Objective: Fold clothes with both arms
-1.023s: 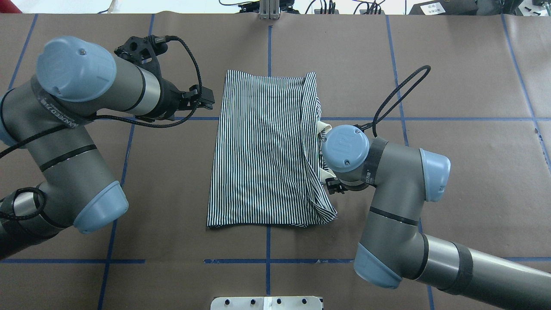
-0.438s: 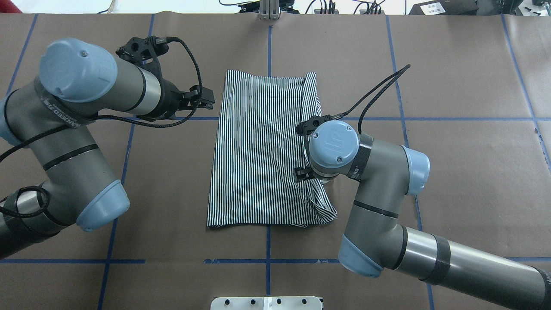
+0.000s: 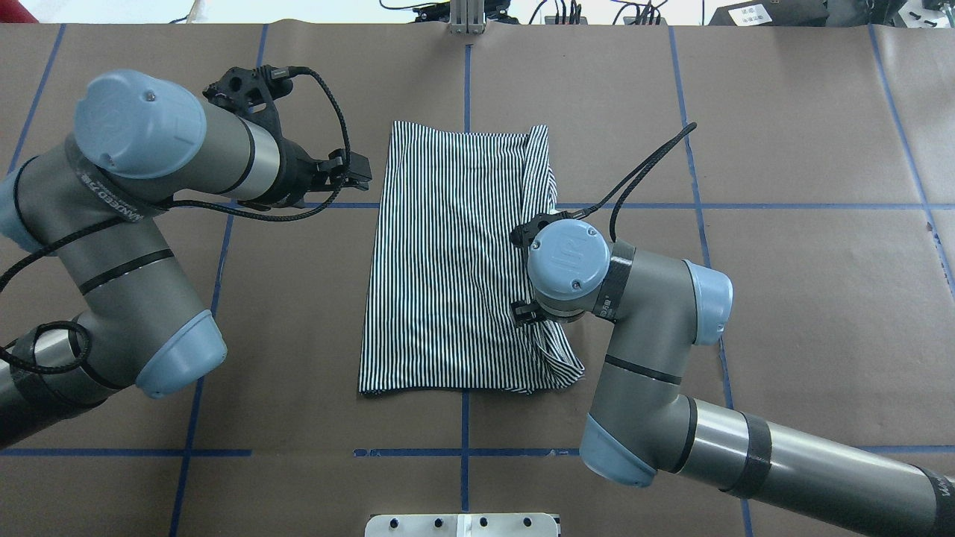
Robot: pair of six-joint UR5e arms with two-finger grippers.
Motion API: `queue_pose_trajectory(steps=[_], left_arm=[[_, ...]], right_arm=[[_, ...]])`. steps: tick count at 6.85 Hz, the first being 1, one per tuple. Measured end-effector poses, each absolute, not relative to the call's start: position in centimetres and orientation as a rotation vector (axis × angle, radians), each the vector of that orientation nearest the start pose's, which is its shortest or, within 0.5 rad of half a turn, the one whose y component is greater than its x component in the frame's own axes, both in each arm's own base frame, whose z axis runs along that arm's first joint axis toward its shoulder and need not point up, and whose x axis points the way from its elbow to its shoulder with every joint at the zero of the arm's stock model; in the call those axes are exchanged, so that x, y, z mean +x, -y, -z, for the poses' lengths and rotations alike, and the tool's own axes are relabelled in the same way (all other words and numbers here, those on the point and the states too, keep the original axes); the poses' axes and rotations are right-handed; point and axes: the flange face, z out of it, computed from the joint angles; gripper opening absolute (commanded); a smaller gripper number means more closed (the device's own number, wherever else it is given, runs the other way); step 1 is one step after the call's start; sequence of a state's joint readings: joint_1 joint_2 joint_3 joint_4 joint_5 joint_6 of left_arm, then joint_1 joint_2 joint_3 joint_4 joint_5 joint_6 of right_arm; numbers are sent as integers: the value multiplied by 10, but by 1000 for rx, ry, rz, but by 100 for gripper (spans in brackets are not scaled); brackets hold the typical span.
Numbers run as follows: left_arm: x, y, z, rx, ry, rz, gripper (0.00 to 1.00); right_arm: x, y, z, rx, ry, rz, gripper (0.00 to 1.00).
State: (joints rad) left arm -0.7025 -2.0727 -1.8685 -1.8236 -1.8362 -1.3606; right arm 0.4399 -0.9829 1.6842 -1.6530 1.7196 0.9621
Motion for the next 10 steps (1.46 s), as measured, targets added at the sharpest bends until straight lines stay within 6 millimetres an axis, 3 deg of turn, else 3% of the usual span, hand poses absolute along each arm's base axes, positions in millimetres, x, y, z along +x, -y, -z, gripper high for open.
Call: queue_pose_trajectory(steps=[5,10], left_arm=[[398,476,-215,245,-1049,304,100],[398,476,-213,245,-1052,305,100]], right_arm=[[-570,379,-286,166,595,232,100],[-563,377,-296,120,518,227,100]])
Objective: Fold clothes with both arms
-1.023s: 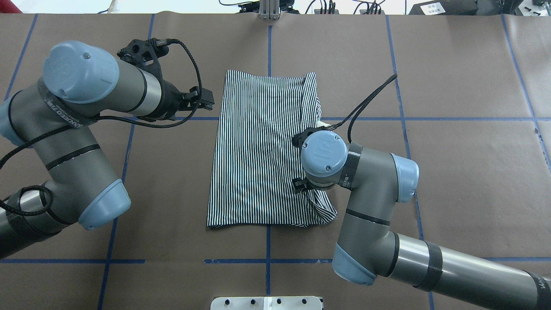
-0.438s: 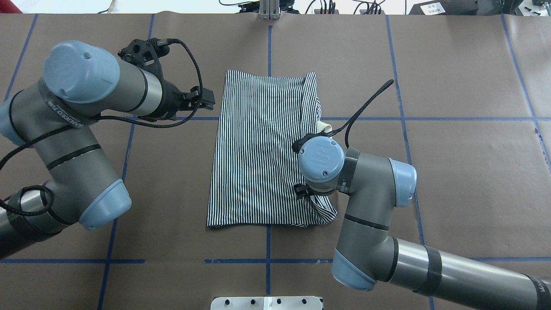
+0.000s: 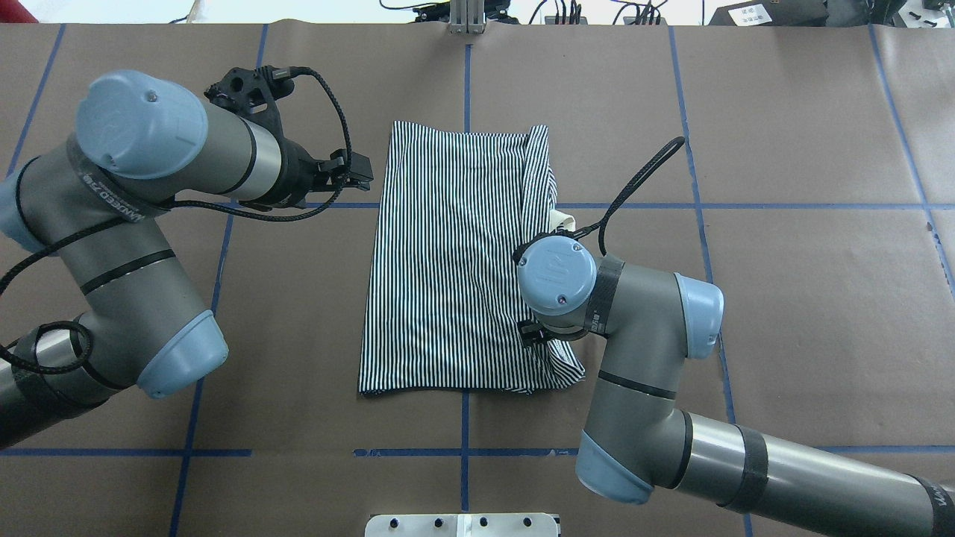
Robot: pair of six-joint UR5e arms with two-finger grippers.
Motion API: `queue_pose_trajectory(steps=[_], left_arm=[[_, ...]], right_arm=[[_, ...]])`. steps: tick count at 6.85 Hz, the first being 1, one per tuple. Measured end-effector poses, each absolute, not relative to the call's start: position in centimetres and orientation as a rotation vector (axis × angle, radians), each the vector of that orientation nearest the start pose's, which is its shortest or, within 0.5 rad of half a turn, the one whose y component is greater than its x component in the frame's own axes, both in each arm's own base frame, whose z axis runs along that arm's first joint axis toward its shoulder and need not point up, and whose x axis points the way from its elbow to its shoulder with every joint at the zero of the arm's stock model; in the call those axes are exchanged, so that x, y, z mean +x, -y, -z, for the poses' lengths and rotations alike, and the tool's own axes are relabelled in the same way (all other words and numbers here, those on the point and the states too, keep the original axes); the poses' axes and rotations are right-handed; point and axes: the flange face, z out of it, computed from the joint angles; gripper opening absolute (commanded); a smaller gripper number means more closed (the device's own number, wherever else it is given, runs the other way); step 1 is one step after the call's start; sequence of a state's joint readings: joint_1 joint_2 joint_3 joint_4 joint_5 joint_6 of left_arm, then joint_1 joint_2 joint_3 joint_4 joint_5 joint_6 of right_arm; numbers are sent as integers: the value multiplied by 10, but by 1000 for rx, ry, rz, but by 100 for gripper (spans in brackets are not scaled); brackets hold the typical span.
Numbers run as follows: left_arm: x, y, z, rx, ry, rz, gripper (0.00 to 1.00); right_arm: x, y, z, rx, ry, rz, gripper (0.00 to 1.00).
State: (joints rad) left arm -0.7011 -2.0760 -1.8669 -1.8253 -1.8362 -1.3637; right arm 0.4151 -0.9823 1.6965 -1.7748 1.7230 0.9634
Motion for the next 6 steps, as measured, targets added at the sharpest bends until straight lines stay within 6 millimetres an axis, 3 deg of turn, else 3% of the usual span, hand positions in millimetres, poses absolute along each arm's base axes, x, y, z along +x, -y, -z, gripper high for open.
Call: queue_pose_trajectory(steps=[3,6], left_arm=[[399,476,-212,248,-1059,303,100],[399,476,-211,253,-1069,301,100]], right_arm=[[-549,381,-305,94,467,212,100],[-517,390,-339,81,411,190,100]])
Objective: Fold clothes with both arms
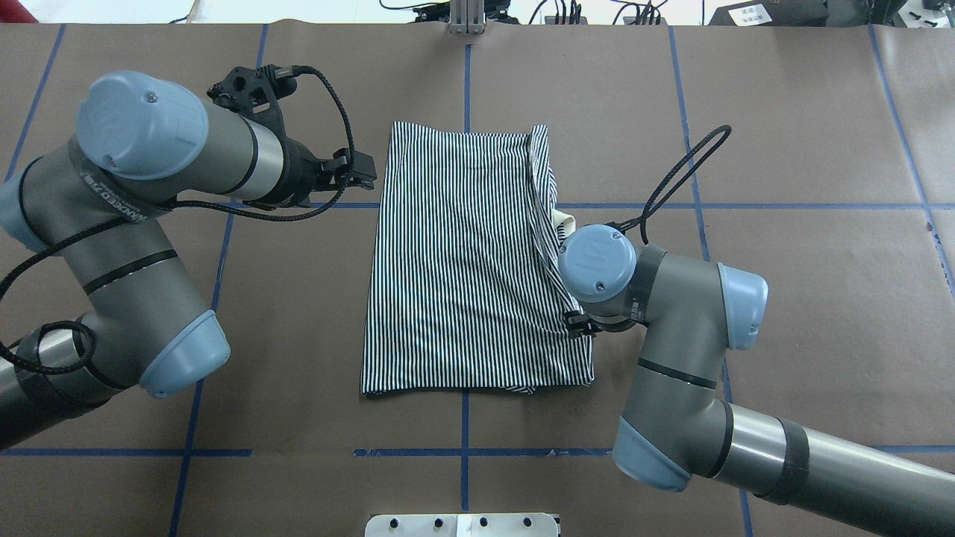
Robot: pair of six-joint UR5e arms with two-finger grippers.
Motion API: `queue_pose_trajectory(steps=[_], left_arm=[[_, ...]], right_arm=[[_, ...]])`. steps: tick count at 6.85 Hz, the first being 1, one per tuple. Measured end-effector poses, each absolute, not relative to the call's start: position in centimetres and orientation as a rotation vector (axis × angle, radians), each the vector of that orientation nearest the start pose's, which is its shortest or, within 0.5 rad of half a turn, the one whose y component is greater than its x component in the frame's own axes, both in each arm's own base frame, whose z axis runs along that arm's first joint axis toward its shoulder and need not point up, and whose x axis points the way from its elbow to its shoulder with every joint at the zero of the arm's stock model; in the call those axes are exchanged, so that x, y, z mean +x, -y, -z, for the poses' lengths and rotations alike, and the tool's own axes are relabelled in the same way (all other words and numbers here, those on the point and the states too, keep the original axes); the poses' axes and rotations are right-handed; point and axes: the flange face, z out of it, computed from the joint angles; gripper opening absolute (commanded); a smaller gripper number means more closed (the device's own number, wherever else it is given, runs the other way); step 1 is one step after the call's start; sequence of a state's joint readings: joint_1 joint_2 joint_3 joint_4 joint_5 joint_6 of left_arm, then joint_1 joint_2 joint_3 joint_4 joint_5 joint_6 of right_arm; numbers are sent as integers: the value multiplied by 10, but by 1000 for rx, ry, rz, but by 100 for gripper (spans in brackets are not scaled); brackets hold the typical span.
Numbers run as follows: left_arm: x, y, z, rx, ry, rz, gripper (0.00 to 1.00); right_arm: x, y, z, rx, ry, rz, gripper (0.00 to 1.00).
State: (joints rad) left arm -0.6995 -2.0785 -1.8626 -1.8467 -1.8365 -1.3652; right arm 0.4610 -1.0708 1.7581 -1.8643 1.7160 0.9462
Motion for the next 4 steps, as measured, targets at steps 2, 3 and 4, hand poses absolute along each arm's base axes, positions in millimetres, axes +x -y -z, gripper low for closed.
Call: queue_pose_trajectory(steps=[2,3,4], left_arm=[[399,476,-210,254,-1072,299,100],[399,476,-210,255,-1072,296,100],[399,475,-209,256,-1073,295,100]], right_arm=[[-491,395,-333,89,403,208,100],[-487,404,-314,101,422,206,100],[-499,421,-287,119,445,202,100]])
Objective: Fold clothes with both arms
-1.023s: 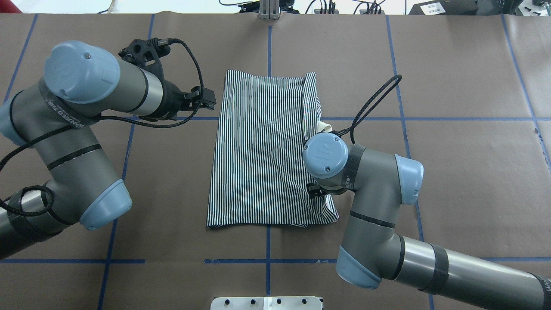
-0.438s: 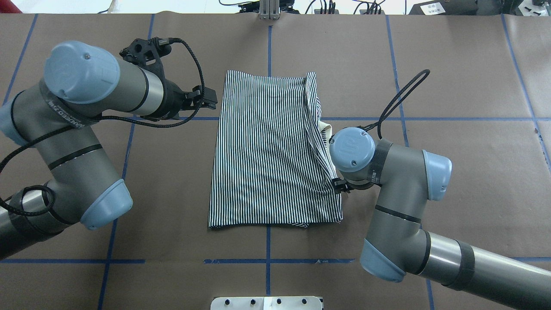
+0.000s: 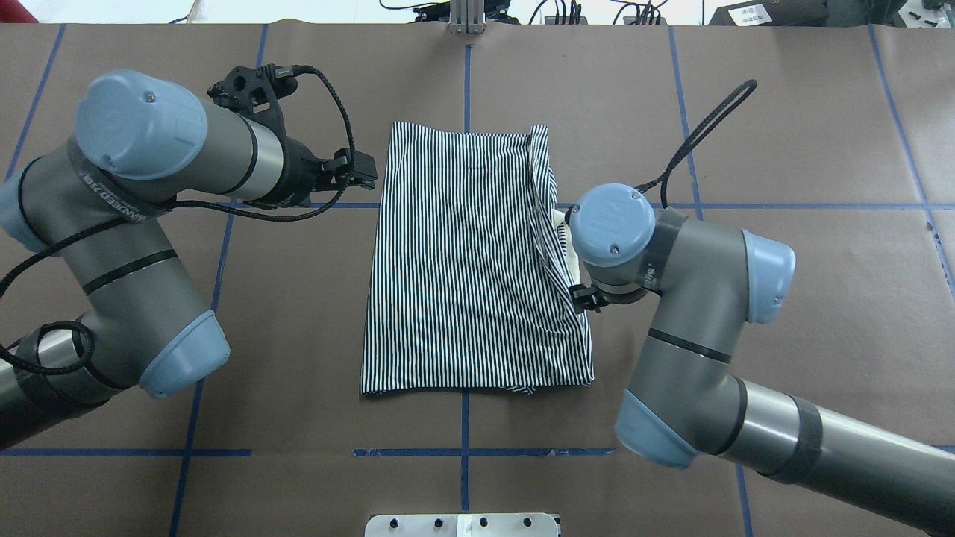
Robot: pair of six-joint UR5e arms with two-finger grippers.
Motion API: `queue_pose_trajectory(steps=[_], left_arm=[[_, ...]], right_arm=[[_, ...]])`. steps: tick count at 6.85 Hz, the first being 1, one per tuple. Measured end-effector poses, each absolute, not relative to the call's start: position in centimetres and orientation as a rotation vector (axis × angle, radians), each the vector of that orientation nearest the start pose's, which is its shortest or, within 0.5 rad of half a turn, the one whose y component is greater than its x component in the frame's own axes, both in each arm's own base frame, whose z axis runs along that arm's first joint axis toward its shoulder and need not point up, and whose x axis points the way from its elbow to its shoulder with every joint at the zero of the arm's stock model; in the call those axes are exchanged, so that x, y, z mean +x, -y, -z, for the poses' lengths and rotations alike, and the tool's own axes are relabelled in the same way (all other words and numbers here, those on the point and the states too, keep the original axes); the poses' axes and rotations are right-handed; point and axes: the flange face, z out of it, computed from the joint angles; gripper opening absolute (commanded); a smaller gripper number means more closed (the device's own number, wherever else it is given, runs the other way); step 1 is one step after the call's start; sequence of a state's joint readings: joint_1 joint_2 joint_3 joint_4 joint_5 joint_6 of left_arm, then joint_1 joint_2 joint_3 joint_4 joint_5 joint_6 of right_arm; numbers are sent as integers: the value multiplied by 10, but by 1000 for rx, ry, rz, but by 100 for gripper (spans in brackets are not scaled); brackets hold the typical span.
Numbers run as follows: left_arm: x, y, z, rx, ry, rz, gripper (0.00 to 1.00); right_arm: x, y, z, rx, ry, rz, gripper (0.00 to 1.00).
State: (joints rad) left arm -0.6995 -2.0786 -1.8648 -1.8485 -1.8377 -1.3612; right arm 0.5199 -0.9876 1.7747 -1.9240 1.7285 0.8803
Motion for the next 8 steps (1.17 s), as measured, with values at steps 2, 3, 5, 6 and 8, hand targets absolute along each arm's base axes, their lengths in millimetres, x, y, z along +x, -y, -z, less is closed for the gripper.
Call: queue_pose_trajectory(steps=[2,3,5,6,8], left_arm=[[398,476,-209,257,-1074,296,100],[398,476,-209,258,-1075,296,100],[398,476,-209,258,-1076,295,100],[398,476,-209,257,-1076,295,100],[398,476,-210,257,-1075,295,100]], right_arm=[[-545,464,-251,162,488,192,100],[-558,478,-253,178,502,188,100],[-566,487,-264,180,500,185,100],[-567,488,-272,174,491,184,100],[-565,488,-284,154,467,181,100]])
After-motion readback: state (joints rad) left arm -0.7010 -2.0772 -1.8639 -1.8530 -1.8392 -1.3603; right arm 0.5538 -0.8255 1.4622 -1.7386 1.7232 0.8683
